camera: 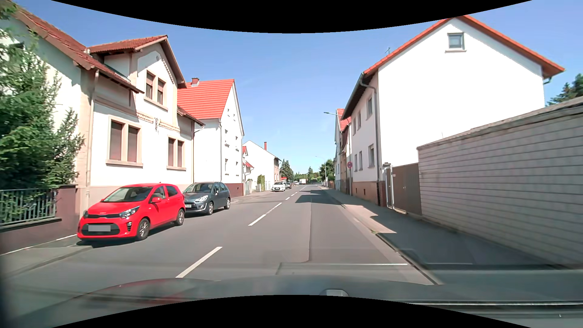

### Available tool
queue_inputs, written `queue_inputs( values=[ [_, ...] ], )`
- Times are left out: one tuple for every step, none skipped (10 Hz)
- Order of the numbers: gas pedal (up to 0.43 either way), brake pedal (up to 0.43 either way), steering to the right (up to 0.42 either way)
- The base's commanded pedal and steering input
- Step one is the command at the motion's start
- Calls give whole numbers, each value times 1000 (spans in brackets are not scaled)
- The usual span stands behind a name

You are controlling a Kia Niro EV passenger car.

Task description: Follow the waypoints while adhering to traffic rules and regulations

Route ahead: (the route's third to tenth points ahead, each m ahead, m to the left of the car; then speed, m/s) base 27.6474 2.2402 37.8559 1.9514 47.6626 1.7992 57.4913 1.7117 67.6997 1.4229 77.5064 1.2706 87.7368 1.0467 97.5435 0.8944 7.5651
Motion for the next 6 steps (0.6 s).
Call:
queue_inputs(
  values=[
    [47, 0, 1],
    [47, 0, 1],
    [47, 0, 1],
    [47, 0, 1],
    [47, 0, 1],
    [47, 0, 1]
  ],
)
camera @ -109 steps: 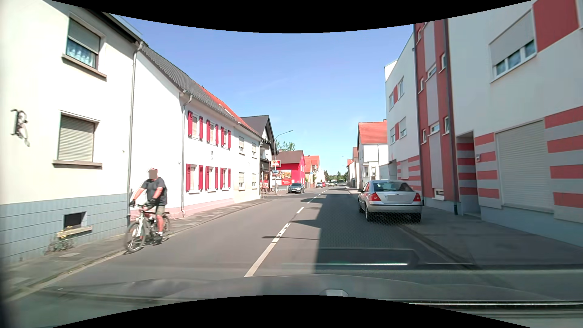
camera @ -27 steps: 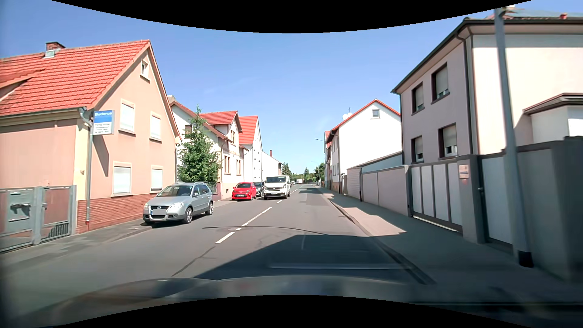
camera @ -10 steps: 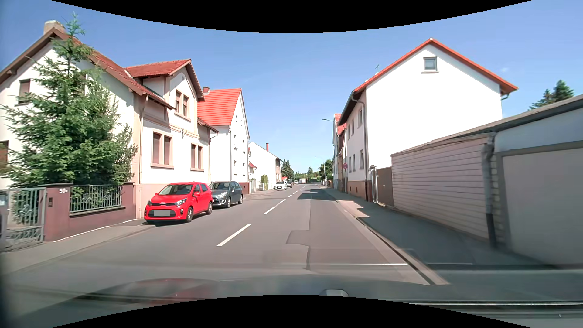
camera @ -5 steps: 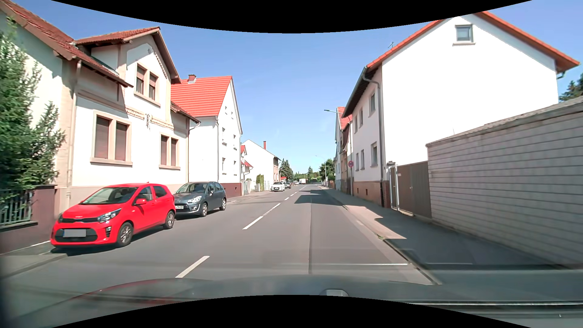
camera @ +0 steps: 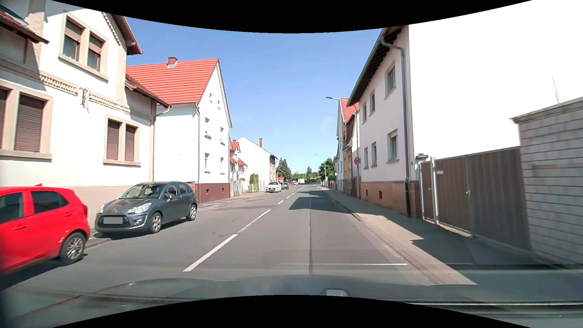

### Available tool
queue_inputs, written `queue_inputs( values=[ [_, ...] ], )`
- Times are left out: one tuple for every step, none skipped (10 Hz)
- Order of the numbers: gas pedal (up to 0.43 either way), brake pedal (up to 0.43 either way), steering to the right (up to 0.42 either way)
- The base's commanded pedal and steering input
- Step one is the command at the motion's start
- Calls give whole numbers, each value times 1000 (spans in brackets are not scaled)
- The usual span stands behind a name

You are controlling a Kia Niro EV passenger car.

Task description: Follow the waypoints while adhering to traffic rules and regulations

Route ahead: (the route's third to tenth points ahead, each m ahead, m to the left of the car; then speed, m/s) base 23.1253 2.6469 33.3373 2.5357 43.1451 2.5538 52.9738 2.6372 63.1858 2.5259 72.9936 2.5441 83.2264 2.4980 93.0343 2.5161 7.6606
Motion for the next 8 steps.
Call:
queue_inputs(
  values=[
    [47, 0, 1],
    [59, 0, 1],
    [59, 0, 1],
    [59, 0, 1],
    [67, 0, -3],
    [79, 0, -8],
    [79, 0, -10],
    [79, 0, -10]
  ],
)
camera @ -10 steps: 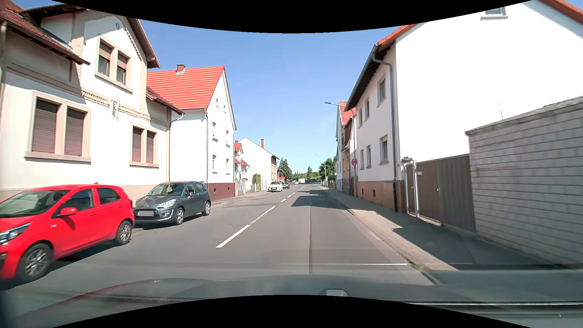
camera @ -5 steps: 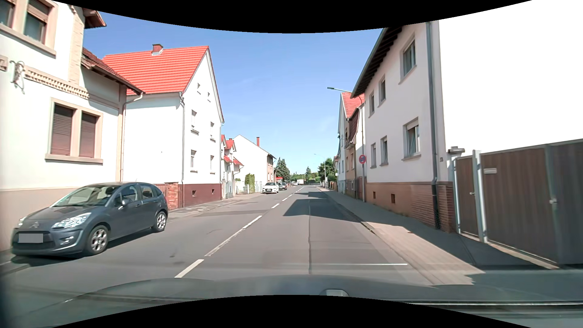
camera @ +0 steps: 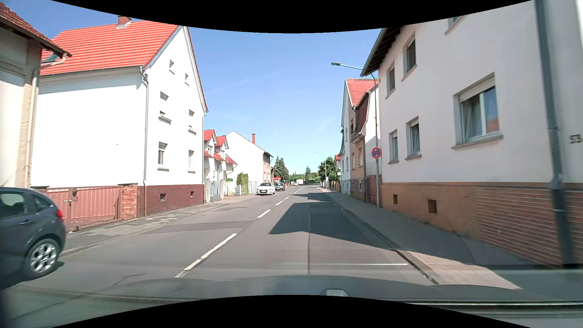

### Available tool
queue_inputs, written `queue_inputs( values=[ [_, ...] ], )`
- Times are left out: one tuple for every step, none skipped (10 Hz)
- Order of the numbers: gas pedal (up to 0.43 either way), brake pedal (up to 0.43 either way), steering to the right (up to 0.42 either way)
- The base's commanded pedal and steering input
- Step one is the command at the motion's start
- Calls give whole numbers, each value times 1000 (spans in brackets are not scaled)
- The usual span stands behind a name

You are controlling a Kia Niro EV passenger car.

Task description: Follow the waypoints while adhering to traffic rules and regulations

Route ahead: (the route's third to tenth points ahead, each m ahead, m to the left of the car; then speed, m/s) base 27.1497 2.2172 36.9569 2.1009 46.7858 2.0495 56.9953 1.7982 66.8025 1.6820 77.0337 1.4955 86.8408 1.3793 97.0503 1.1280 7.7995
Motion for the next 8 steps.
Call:
queue_inputs(
  values=[
    [79, 0, -8],
    [79, 0, -5],
    [79, 0, -3],
    [79, 0, 1],
    [79, 0, 3],
    [79, 0, 3],
    [79, 0, 4],
    [79, 0, 5]
  ],
)
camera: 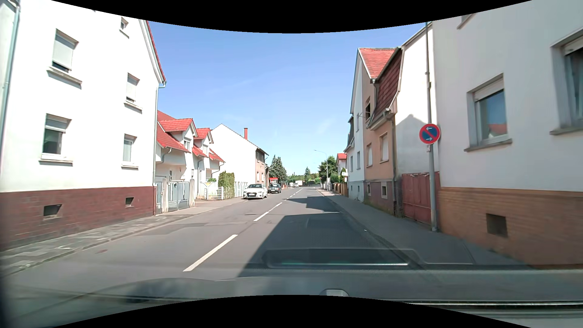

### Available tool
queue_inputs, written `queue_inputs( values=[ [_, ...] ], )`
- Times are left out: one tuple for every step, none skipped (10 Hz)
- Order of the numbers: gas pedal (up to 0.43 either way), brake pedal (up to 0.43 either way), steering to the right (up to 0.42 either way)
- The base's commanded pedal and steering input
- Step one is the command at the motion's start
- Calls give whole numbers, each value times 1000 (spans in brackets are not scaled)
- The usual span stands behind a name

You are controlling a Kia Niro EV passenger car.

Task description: Follow the waypoints while adhering to traffic rules and regulations

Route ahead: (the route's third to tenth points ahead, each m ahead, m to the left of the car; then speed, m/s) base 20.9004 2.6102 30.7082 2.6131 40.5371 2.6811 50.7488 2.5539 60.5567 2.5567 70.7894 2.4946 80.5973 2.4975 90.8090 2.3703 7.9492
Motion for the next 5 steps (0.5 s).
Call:
queue_inputs(
  values=[
    [79, 0, 5],
    [79, 0, 5],
    [79, 0, 3],
    [79, 0, 1],
    [79, 0, -3]
  ],
)
